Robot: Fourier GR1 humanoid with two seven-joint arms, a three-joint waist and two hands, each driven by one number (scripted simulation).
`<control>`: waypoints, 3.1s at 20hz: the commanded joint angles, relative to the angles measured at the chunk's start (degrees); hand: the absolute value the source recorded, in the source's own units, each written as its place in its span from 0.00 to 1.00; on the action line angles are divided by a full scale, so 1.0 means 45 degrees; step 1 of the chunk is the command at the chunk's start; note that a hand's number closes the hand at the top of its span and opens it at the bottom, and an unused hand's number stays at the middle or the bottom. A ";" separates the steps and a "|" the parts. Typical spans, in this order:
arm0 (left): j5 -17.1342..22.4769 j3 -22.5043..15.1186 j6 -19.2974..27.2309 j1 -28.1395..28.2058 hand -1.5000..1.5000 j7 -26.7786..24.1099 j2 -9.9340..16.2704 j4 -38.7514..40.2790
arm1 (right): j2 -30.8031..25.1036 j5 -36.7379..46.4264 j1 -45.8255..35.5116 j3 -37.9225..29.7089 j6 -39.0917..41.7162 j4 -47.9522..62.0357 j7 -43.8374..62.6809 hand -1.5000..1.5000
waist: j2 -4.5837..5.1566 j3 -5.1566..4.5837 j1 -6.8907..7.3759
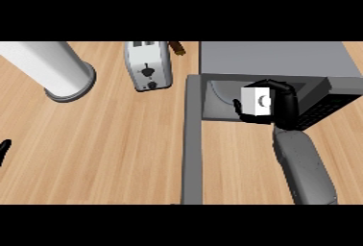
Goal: Pick up the milk, place it into the microwave and close the microwave
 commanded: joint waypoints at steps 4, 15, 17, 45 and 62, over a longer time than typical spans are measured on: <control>-0.0296 -0.0370 -0.0013 -0.0329 0.00 0.0114 -0.0019 0.0240 | -0.0235 0.0400 -0.2353 -0.0621 -0.1339 0.2053 0.2577 1.00 | 0.0758 -0.0213 0.1100; -0.0971 -0.0459 0.0124 -0.1044 0.00 0.0188 0.0393 0.0011 | -0.0445 0.1688 -0.0925 -0.1372 -0.4523 0.1387 0.0687 0.00 | 0.1052 -0.0258 0.1495; -0.1088 -0.0573 0.0156 -0.1075 0.00 0.0272 0.0387 -0.0106 | -0.0632 0.1843 -0.0879 -0.1473 -0.4510 0.1261 0.0645 0.00 | 0.1065 -0.0244 0.1637; -0.2247 -0.2041 0.0249 -0.2126 0.00 0.0568 0.0047 0.0115 | 0.0359 0.1385 -0.0180 -0.1774 -0.3117 0.1375 0.1241 0.00 | 0.0957 -0.0174 0.1864; -0.3255 -0.2853 0.0673 -0.1898 0.00 0.0404 -0.0778 -0.0027 | 0.0048 0.0966 -0.1134 -0.1957 -0.1459 0.3158 0.1524 0.00 | 0.0659 -0.0172 0.1009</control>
